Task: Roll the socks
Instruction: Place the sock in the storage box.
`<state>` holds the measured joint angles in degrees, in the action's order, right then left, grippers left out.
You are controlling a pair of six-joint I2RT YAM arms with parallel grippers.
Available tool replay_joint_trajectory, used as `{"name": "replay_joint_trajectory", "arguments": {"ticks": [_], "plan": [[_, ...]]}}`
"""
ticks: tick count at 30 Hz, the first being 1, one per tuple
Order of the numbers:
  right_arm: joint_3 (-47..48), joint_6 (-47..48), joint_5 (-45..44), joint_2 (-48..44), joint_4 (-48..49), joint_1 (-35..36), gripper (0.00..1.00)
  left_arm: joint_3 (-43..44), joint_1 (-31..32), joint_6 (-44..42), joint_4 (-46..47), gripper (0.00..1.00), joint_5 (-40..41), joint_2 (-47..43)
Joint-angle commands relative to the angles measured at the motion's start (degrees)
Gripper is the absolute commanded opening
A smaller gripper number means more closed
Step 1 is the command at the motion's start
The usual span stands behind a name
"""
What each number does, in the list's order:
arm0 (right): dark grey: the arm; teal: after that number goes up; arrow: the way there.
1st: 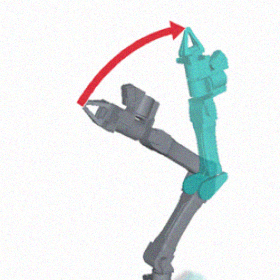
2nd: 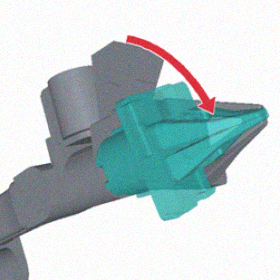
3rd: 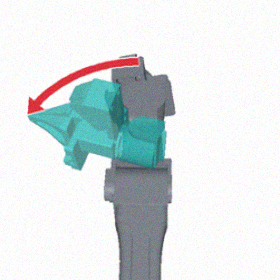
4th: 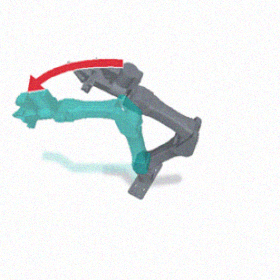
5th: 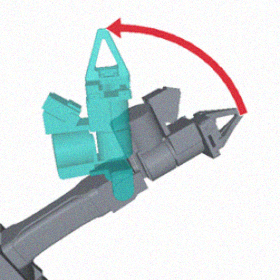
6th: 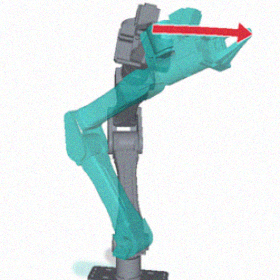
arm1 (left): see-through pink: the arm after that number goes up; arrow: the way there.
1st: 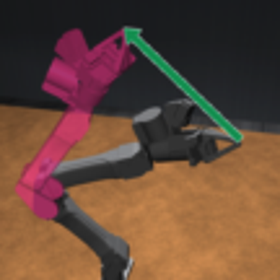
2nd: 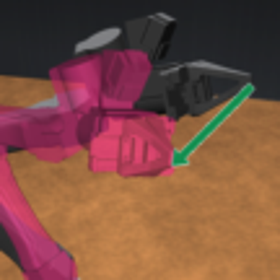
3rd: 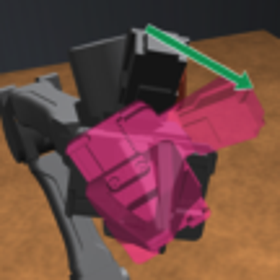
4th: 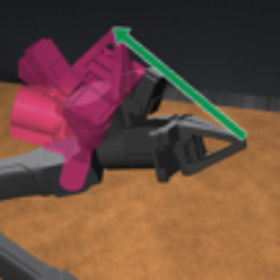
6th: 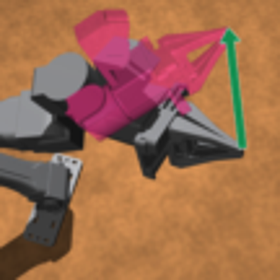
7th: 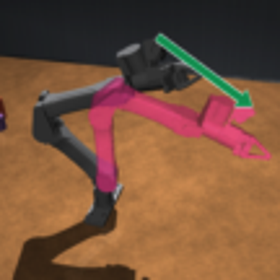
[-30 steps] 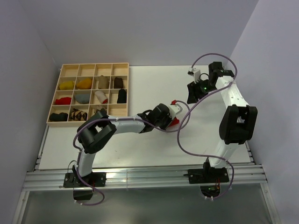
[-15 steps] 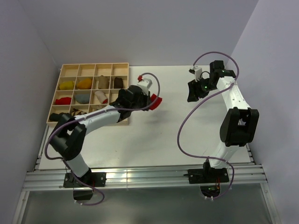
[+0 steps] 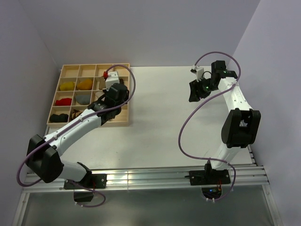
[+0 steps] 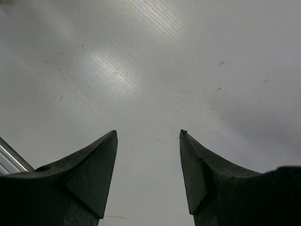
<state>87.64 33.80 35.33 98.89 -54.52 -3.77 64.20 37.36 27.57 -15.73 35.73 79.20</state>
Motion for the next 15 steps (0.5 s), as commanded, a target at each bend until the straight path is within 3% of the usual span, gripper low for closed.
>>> {"name": "replay_joint_trajectory", "arguments": {"ticks": [1, 8, 15], "plan": [[-0.8, -1.19, -0.61, -3.35, 2.4, -0.36, 0.63, 1.27, 0.78, 8.1, -14.56, 0.0, 13.4, 1.04], [-1.33, -0.84, -0.88, -4.32, 1.88, -0.27, 0.63, 6.1, 3.68, 19.44, -29.52, 0.0, 19.64, 15.52], [-3.17, -0.23, -1.93, -5.38, 2.05, -0.36, 0.62, 8.57, 5.35, 18.32, -27.28, 0.0, 15.52, 23.72]]}}
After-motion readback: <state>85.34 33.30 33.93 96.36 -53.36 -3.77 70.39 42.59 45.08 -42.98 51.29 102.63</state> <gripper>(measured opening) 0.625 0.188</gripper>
